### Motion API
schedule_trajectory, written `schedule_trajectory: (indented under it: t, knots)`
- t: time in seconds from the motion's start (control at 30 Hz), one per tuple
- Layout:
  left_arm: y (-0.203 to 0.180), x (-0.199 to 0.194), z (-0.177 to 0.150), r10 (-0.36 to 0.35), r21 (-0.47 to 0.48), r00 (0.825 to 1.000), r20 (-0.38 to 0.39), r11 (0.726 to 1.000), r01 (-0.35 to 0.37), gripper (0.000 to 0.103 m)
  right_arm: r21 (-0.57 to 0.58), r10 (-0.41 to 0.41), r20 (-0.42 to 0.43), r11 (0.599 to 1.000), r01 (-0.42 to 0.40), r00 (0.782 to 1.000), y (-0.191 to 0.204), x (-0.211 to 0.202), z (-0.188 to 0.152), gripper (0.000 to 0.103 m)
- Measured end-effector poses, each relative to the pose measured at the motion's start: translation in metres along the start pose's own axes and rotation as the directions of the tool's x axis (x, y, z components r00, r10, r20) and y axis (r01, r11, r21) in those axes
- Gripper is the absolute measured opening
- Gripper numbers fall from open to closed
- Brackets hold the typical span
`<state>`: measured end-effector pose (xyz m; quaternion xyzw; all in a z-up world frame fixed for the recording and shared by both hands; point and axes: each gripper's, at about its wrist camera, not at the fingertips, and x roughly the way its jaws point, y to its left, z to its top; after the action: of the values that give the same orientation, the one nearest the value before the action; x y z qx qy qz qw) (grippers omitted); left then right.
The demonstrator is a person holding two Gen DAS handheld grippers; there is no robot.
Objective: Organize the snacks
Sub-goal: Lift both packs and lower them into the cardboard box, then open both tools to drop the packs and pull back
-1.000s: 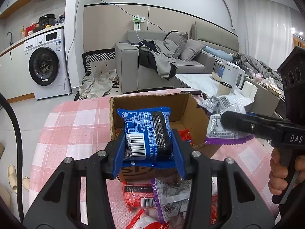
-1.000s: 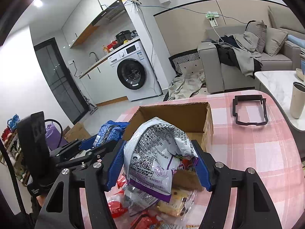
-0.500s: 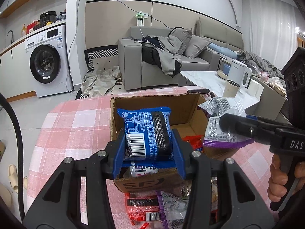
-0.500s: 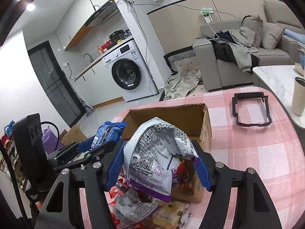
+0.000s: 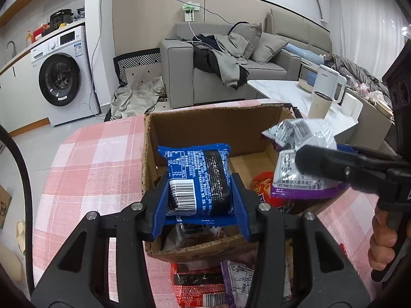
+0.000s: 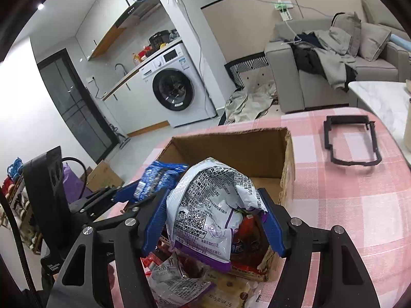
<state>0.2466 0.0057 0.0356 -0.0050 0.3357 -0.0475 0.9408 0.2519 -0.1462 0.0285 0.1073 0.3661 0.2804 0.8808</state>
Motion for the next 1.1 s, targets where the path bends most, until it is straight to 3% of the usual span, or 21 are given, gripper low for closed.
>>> schedule_trajectory:
  t: [0.47, 0.77, 0.87, 0.93, 1.1]
  knots:
    - [0.002, 0.003, -0.003, -0.03, -0.01, 0.999, -0.04, 1.0, 0.03, 0.042, 0.001, 0.027, -0.013, 1.0, -0.027, 1.0, -0.008, 0.003, 0.005, 0.068]
    - [-0.004, -0.005, -0.008, -0.022, 0.002, 1.0, -0.015, 1.0, 0.022, 0.042, -0.042, -0.027, -0.03, 0.999, 0.026, 0.999, 0.002, 0.006, 0.006, 0.071]
    - [-0.005, -0.013, -0.01, -0.024, 0.007, 1.0, -0.003, 1.0, 0.024, 0.056, -0.077, -0.027, -0.031, 0.997, 0.025, 0.999, 0.011, 0.002, 0.004, 0.082]
    - [-0.006, -0.022, -0.011, -0.027, -0.001, 1.0, 0.015, 1.0, 0.027, 0.076, -0.089, -0.021, -0.01, 0.996, 0.02, 1.0, 0.016, -0.007, 0.003, 0.091]
    - [-0.005, -0.048, -0.015, -0.031, -0.008, 0.998, 0.046, 0.999, 0.031, 0.089, -0.101, -0.031, 0.029, 0.994, 0.034, 0.999, 0.024, -0.032, 0.0, 0.102]
